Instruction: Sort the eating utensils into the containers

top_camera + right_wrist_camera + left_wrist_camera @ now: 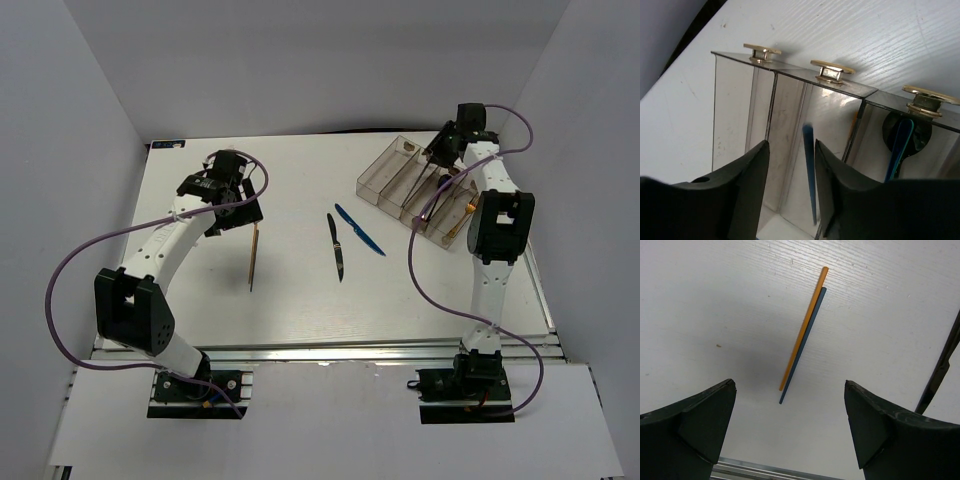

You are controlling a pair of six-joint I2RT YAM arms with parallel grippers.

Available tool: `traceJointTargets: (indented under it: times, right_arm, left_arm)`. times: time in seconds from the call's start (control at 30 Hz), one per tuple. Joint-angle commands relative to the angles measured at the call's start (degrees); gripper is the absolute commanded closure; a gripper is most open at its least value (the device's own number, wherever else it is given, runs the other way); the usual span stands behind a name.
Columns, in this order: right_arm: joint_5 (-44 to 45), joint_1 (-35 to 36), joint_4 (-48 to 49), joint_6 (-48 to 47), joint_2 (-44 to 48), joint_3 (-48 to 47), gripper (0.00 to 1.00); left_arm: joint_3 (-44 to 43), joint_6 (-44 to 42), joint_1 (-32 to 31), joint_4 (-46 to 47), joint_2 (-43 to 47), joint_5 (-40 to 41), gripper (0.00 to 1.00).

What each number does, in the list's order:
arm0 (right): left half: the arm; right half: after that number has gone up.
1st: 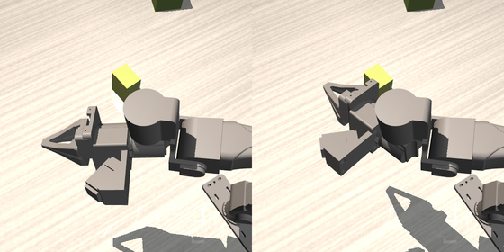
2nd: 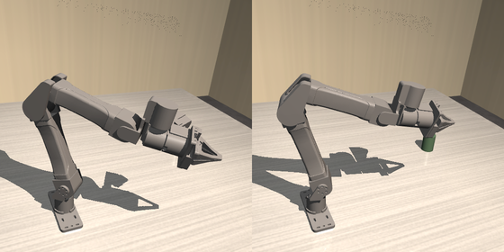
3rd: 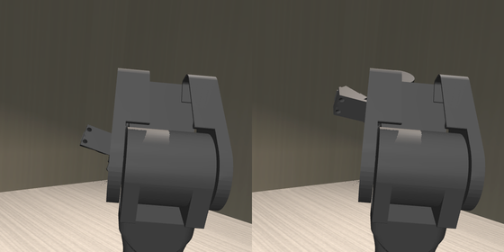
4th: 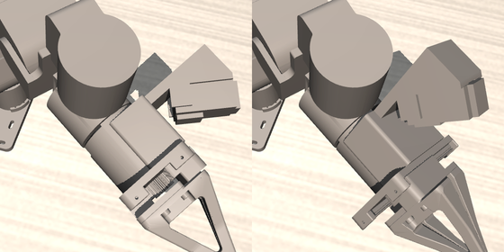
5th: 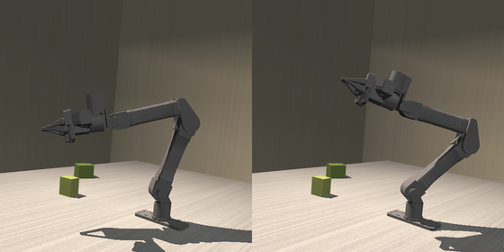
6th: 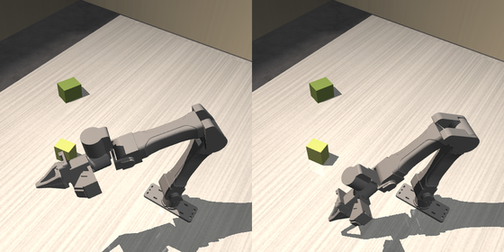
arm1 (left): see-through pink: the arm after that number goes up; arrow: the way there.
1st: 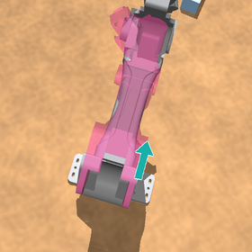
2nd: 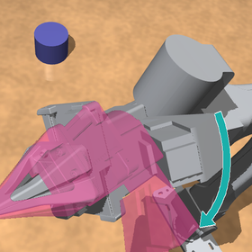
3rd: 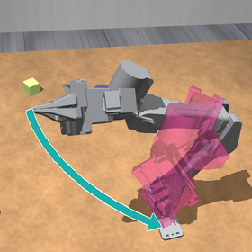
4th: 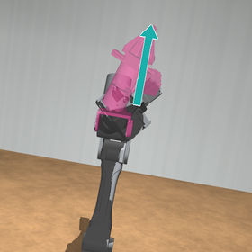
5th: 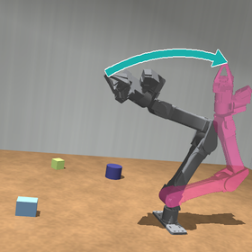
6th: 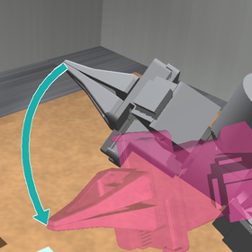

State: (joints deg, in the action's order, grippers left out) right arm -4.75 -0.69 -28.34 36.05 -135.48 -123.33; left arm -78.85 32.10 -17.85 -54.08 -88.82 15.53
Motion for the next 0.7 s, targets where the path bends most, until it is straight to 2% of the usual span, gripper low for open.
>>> traceJointTargets:
  times: [0.0, 0.03, 0.1, 0.23, 0.43, 0.5, 0.53, 0.6, 0.67]
  right_arm:
    - [-1.5, 0.6, 1.0, -2.9, 1.5, -0.5, 0.51]
    - [-1.1, 0.6, 0.7, -3.1, 2.0, -0.5, 0.37]
    - [0.1, 0.6, 0.1, -3.1, 4.1, 0.2, 0.25]
    - [2.8, 0.6, -1.0, -2.3, 8.1, 2.3, 0.11]
    - [4.5, 2.7, -6.4, -2.4, 15.7, 2.5, 0.11]
    - [7.1, 5.0, -8.3, -4.5, 20.4, 3.8, 0.11]
    - [7.6, 5.9, -9.3, -5.4, 22.1, 6.8, 0.11]
    - [7.2, 8.7, -8.9, -6.8, 28.3, 11.9, 0.11]
    - [4.1, 10.3, -6.2, -7.1, 34.8, 21.7, 0.11]
  left_arm:
    - [-0.2, -0.8, -0.2, -0.2, 0.1, 1.5, 0.02]
    - [-0.2, -0.9, -0.1, -0.1, -0.2, 1.7, 0.02]
    - [-0.3, -1.2, -0.1, -0.2, -0.7, 2.3, 0.02]
    - [-0.5, -1.5, -0.2, -0.1, -1.4, 3.2, 0.02]
    - [2.5, -3.2, -0.1, 3.9, -2.8, -0.1, 0.02]
    - [2.7, -3.9, -0.1, 4.3, -5.4, -0.9, 0.08]
    - [2.8, -4.1, -0.1, 5.1, -6.4, -2.0, 0.17]
    - [2.5, -4.8, -0.1, 5.4, -9.3, -2.3, 0.23]
    - [2.0, -5.6, -0.1, 5.5, -11.2, -1.2, 0.29]
